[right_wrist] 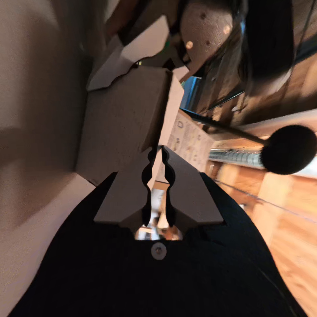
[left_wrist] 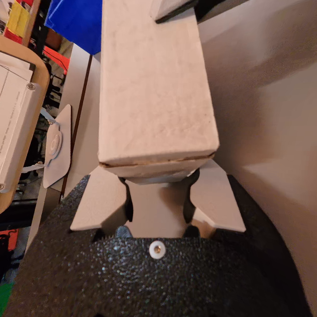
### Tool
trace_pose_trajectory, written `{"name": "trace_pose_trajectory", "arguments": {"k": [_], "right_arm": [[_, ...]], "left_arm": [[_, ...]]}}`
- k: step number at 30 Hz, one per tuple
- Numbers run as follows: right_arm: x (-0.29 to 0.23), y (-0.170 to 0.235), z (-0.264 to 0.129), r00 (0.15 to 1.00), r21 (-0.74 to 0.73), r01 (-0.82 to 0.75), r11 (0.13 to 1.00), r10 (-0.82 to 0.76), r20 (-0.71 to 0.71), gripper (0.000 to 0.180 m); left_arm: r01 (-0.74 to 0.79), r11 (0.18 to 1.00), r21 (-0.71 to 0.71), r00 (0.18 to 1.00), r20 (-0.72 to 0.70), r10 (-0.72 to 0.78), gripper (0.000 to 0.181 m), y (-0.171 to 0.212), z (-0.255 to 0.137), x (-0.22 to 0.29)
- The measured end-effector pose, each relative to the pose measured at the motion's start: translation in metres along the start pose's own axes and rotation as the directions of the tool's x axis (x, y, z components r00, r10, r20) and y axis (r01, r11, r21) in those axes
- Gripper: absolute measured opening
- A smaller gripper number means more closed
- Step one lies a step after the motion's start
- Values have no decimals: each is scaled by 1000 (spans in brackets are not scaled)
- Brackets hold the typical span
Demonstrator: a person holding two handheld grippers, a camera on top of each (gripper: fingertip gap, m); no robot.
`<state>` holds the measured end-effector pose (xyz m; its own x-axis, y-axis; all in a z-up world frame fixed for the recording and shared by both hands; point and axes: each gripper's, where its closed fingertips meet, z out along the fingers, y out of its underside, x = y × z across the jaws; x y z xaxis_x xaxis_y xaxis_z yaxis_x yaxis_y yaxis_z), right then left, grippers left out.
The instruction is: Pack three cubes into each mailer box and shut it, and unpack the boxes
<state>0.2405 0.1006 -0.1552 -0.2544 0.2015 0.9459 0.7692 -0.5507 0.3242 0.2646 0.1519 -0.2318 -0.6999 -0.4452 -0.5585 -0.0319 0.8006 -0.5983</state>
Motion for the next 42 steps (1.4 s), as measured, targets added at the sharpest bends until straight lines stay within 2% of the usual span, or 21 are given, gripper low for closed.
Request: {"name": "trace_pose_trajectory", "arguments": {"k": [1,4,6,8,11,12,14,16,19,21,23,25,26,32,35,37,39,41,42], "right_arm": [[0,1,1,1000,0,23,1000,-23,-14,4],[21,8,0,969,40,-248,968,247,23,0],[26,14,4,918,12,-380,925,376,128,2],[32,14,5,908,42,-394,918,382,174,4],[26,20,3,931,76,-301,951,276,237,7],[23,21,2,921,84,-312,947,279,273,4],[18,20,0,842,29,-433,901,393,370,0],[21,20,-1,835,7,-430,903,394,383,0],[23,19,-2,805,-50,-456,889,436,404,0],[24,20,-2,787,-76,-479,875,466,404,0],[24,20,-2,763,-95,-505,858,494,417,0],[24,20,0,750,-108,-515,851,507,425,0],[24,19,0,749,-105,-511,853,502,432,0],[29,8,-3,725,-114,-500,858,487,487,0],[32,4,-5,707,-101,-514,852,487,512,0],[34,4,-4,696,-99,-521,848,489,526,0],[36,8,-3,689,-101,-522,847,489,535,0],[44,16,2,700,-94,-535,840,503,507,0],[48,15,3,686,-81,-562,823,519,510,0]], "left_arm": [[3,1000,4,1000,-4,-3,70,0,0,0],[-10,1000,10,1000,10,10,70,0,0,-1],[-7,1000,15,1000,11,7,70,-1,0,-1],[-14,1000,25,1000,9,14,70,-2,0,-1],[-37,998,58,999,19,36,70,-4,0,-1],[-51,997,66,998,30,49,70,-4,0,-1],[-104,992,69,992,82,98,75,-3,-1,-1],[-81,996,43,981,180,72,83,1,-8,-8],[40,986,161,965,249,-80,78,-9,-43,-6],[56,972,227,941,313,-128,58,-17,-76,-3],[-2,971,238,916,391,-94,35,-27,-103,4],[-82,975,208,909,417,-12,8,-39,-113,19],[-107,975,195,915,404,20,1,-48,-112,27],[-170,984,-50,845,506,171,0,-86,-84,9],[-142,956,-258,811,523,261,0,-70,-69,-3],[-152,937,-316,782,541,310,0,-69,-66,-3],[-184,928,-323,807,489,331,0,-71,-61,9],[-171,933,-317,900,335,279,0,-63,-49,34],[-178,932,-315,909,310,278,0,-61,-48,39]]}}
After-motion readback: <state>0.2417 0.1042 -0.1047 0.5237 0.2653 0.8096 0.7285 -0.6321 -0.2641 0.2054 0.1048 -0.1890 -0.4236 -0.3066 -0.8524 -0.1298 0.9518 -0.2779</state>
